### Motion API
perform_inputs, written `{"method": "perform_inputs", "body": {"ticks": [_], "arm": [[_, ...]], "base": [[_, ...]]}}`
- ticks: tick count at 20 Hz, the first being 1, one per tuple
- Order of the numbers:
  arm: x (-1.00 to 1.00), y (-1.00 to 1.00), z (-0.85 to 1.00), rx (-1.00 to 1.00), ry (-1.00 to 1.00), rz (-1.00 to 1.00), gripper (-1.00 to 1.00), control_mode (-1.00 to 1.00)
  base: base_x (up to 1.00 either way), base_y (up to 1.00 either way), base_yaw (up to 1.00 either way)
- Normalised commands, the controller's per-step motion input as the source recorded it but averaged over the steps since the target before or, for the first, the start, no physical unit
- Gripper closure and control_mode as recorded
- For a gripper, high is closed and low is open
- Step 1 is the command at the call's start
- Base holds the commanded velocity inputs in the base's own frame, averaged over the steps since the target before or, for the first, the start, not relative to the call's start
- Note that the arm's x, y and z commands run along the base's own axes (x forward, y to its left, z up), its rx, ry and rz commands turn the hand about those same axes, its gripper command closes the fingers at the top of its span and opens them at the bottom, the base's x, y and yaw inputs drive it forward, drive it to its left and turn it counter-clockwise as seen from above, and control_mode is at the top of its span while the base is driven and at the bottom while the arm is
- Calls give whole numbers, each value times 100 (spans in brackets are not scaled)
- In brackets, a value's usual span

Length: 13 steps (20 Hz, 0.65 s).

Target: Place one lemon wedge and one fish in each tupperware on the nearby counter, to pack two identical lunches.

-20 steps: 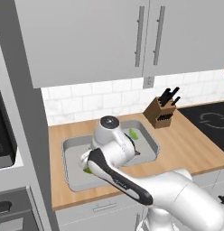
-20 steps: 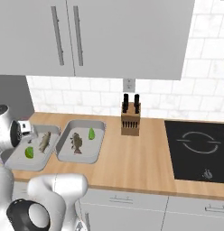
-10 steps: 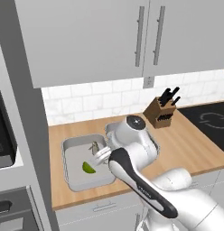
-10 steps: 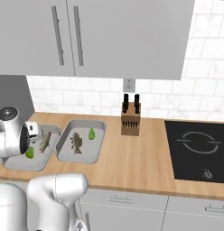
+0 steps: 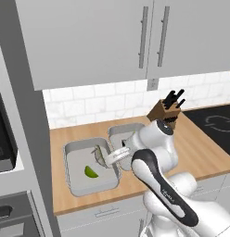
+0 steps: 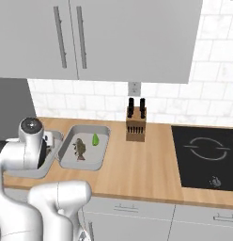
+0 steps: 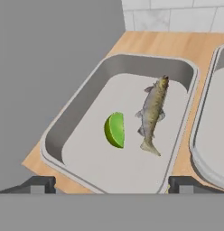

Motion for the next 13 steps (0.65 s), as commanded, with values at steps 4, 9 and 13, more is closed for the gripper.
{"method": "perform_inputs", "body": {"ticks": [4, 9, 13], "arm": [[-9, -23, 0, 18, -6, 0, -100, -100], [-8, -19, 0, 15, -5, 0, -100, -100], [-9, -17, 0, 15, -6, 0, -100, -100]], "base": [[0, 0, 0], [0, 0, 0], [0, 0, 0]]}}
